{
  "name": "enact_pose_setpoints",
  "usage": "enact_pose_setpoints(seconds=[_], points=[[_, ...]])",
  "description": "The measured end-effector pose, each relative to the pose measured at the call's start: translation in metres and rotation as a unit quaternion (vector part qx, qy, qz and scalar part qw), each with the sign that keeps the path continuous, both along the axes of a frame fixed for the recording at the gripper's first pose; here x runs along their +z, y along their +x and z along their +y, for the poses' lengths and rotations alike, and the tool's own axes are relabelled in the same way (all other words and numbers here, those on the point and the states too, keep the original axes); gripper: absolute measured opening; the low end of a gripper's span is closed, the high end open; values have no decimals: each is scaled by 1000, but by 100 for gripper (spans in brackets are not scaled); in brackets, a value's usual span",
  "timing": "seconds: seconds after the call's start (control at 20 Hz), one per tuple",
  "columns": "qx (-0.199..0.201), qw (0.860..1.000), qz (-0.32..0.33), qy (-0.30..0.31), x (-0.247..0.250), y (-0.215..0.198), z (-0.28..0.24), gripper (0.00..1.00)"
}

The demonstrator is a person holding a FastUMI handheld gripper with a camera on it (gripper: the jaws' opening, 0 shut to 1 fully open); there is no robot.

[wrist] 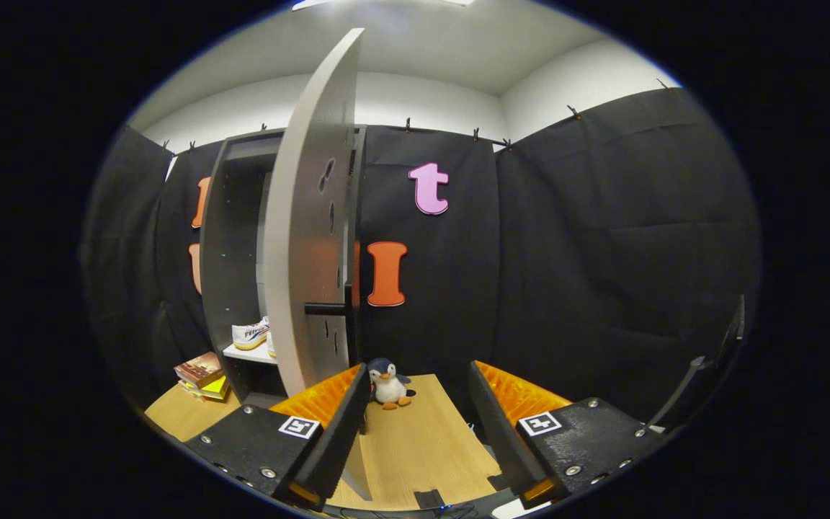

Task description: Open the shoe cabinet door, grab the shoes and put them into the shoe cabinet, then close the shoe cabinet door.

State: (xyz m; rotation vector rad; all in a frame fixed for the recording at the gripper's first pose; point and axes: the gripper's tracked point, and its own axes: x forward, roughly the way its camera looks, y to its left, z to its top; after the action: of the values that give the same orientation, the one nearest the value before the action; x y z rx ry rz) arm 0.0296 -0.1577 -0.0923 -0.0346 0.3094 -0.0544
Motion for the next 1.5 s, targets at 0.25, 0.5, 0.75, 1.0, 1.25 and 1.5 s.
enact_pose_setpoints(seconds=[0.25,0.5,0.75,1.0,1.25,1.5], points=[[23,999,7,27,-11,1,11,85],[52,998,4,37,-5,-8,44,83],[114,990,4,85,-7,-14,109,83],[184,979,3,92,-9,-4,172,83],[254,959,16,125,-21,19,252,84],[290,949,18,125,-35,68,316,92]])
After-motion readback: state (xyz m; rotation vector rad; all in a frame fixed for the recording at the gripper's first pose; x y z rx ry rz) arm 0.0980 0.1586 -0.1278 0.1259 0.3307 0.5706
